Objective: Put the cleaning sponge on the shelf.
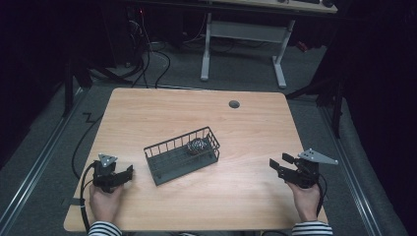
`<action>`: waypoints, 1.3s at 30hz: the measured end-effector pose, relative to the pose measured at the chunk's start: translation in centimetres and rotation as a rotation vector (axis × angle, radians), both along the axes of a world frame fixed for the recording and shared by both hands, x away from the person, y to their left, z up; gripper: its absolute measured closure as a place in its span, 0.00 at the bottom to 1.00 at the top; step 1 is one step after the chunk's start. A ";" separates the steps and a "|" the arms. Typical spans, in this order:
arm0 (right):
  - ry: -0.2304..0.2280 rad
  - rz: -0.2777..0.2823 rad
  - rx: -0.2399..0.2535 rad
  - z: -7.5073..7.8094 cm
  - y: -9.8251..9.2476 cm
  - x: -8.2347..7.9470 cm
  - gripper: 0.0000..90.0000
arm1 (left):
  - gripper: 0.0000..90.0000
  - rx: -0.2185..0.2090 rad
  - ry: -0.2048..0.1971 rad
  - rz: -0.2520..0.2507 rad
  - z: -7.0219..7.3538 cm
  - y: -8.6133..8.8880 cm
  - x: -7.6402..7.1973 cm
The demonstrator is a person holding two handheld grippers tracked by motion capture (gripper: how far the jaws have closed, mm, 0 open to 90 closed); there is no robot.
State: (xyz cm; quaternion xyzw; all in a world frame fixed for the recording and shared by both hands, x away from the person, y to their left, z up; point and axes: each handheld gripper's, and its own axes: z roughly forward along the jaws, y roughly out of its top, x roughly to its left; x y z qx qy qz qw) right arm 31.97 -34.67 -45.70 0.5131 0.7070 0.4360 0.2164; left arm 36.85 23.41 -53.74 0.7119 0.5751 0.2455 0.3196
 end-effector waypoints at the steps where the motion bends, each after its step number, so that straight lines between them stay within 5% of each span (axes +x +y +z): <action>1: 0.003 -0.002 0.002 -0.2 0.0 0.0 0.41 | 0.28 0.000 0.000 0.000 0.0 0.0 0.0; 24: 0.087 -0.036 -0.021 -5.2 1.0 0.7 0.39 | 0.28 0.000 0.000 0.000 0.0 0.0 0.0; 39: 0.122 -0.022 -0.131 -7.0 2.5 1.3 0.38 | 0.28 0.000 -0.001 0.000 0.0 0.0 0.0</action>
